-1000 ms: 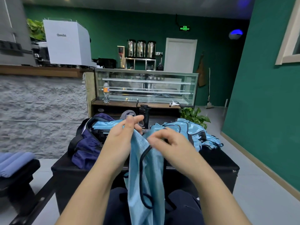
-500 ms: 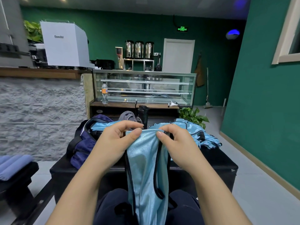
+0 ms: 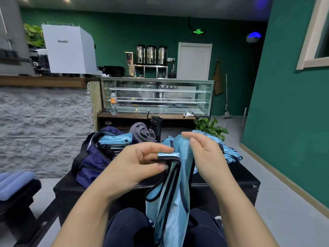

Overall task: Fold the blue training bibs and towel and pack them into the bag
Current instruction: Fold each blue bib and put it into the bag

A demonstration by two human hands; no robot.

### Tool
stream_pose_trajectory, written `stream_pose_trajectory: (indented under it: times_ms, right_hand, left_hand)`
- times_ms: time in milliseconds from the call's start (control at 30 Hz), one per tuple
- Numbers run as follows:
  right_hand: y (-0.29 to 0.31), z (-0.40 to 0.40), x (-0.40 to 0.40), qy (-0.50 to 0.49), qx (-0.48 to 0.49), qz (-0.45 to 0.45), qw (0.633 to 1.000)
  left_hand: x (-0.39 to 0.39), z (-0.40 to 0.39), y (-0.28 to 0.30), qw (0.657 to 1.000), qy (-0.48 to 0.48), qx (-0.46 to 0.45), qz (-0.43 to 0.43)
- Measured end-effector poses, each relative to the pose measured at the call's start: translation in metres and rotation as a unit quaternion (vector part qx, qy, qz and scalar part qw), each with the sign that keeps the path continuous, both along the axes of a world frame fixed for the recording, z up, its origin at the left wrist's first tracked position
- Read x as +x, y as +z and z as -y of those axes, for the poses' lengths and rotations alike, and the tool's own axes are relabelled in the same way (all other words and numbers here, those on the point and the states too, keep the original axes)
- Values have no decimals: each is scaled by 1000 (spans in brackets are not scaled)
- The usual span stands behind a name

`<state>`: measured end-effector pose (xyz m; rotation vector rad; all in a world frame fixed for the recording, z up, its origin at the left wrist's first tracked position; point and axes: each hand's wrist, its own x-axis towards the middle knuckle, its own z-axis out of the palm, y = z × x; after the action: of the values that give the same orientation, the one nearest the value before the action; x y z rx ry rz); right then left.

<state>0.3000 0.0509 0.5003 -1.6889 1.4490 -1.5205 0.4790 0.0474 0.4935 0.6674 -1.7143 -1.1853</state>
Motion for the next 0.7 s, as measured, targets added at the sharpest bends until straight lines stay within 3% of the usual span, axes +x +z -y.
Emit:
stream_pose_trajectory:
  times_ms: [133,333,600,700]
  right_hand:
    - [2,-7,3,69,-13,-25,997]
    - [3,-11,10,161,22,-12,987]
    - [9,-22,9,194,20,-44,980]
    - [11,-23,8,238,5,-19,971]
  left_hand:
    - [-14,-1,2,989,99,-95,61]
    - [-12,1,1,944,200,-217,150]
    - [-12,7,-1,880,293,-323,190]
    - [-13,6,-2,881,301,-328,163]
